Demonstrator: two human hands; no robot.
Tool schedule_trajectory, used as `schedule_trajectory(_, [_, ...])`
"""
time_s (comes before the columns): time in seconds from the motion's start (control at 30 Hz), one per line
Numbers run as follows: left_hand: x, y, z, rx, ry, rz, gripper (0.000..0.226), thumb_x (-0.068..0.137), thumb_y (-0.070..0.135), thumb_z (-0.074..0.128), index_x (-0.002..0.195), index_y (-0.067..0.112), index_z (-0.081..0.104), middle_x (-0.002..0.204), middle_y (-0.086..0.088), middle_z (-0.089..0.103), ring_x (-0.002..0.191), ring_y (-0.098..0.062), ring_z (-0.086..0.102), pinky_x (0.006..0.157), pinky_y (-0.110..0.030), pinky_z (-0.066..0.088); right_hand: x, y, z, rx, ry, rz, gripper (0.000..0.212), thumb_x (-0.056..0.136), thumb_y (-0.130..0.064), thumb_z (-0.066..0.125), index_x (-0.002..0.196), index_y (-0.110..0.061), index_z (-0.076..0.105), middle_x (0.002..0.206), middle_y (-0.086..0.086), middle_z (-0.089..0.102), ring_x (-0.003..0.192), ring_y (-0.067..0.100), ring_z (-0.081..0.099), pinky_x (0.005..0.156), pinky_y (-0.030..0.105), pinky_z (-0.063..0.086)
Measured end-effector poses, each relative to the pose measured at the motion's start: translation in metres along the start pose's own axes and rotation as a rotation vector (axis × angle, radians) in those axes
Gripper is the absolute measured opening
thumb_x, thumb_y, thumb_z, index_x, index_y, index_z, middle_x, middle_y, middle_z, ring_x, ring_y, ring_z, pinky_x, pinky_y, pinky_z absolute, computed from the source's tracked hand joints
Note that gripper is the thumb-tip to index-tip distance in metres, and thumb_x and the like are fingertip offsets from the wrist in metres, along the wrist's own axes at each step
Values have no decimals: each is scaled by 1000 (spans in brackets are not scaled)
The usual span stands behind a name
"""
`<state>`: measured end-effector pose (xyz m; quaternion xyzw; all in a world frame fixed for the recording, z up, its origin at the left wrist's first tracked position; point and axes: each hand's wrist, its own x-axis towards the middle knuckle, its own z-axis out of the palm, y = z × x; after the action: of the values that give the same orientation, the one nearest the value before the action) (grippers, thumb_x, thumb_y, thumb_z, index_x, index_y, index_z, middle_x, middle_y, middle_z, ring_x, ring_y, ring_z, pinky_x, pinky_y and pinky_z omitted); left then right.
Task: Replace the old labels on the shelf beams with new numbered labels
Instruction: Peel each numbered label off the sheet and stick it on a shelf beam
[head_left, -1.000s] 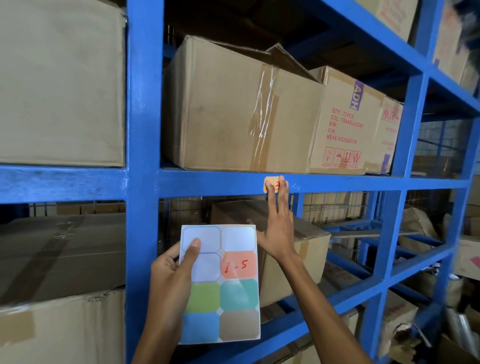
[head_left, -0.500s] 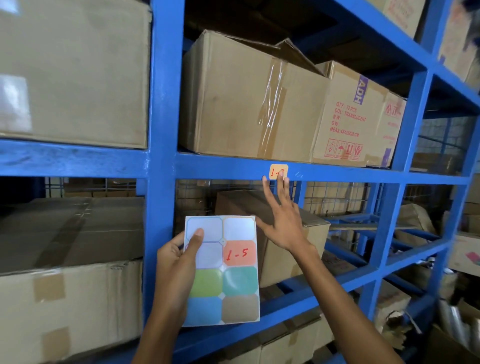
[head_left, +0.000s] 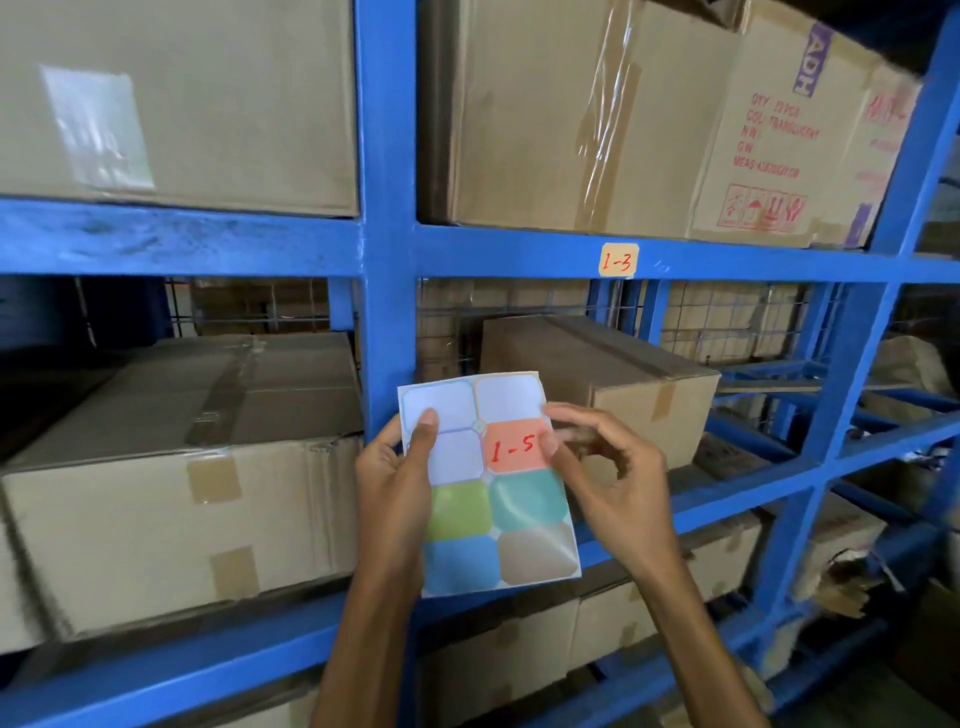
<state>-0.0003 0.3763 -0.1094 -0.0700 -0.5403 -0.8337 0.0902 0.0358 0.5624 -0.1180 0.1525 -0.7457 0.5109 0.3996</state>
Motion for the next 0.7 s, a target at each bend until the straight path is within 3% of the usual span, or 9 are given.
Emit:
schedule_trajectory(0.13, [-2, -2, -2, -20, -61, -27, 13, 99, 27, 65, 101, 20, 76, 86, 0, 83, 71, -14, 78, 58, -32, 65, -3, 3, 10, 137, 24, 96, 27, 87, -16, 79, 112, -27, 77, 81, 9, 77, 71, 12, 68, 74, 32, 57])
schedule_trajectory(0.2, [-4, -3, -3, -61, -115, -46, 13, 90, 27, 72, 100, 20, 77, 91, -3, 83, 74, -17, 79, 60, -33, 65, -5, 4, 14, 144, 38, 78, 29, 86, -15, 80, 113, -27, 77, 67, 10, 69, 66, 10, 62, 73, 25, 55])
schedule_trajectory(0.27, [-4, -4, -6, -112, -184, -74, 27, 76, 26, 80, 102, 17, 78, 95, -8, 83, 78, -21, 80, 58, -32, 64, -6, 4, 14, 141, 33, 51, 30, 87, -14, 79, 115, -25, 77, 60, 0, 63, 64, 4, 60, 73, 18, 53])
schedule_trajectory(0.37, [-3, -7, -13, -119, -258, -99, 45, 67, 15, 83, 111, 10, 75, 103, -14, 81, 84, -27, 80, 63, -33, 64, -8, 1, 13, 78, 15, 22, 29, 88, -14, 78, 114, -25, 76, 66, -14, 65, 65, 1, 60, 73, 17, 52])
schedule_trajectory(0.47, [-3, -12, -18, -159, -245, -129, 54, 63, 10, 84, 116, 5, 74, 111, -18, 79, 91, -32, 78, 74, -41, 66, -13, -2, 18, -178, 82, -92, 24, 85, -19, 82, 108, -27, 79, 104, -17, 71, 96, 5, 63, 87, 23, 50])
schedule_trajectory(0.53, [-3, -16, -20, -190, -236, -152, 53, 66, 9, 83, 117, 5, 74, 112, -18, 79, 94, -34, 77, 82, -47, 65, -17, -3, 25, -408, 166, -212, 22, 83, -23, 83, 103, -29, 80, 120, -8, 64, 107, 14, 53, 93, 21, 43])
schedule_trajectory(0.6, [-3, -17, -21, -206, -234, -173, 50, 69, 9, 82, 118, 6, 74, 113, -17, 79, 97, -34, 77, 86, -50, 64, -20, -4, 30, -449, 178, -278, 18, 84, -25, 82, 102, -28, 81, 109, -6, 63, 97, 18, 53, 87, 28, 45])
schedule_trajectory(0.7, [-2, -17, -23, -204, -233, -191, 52, 68, 12, 83, 119, 6, 74, 112, -17, 79, 91, -31, 78, 82, -49, 65, -24, -5, 33, -353, 71, -235, 21, 83, -33, 84, 103, -26, 81, 96, -14, 70, 87, 9, 63, 81, 46, 49])
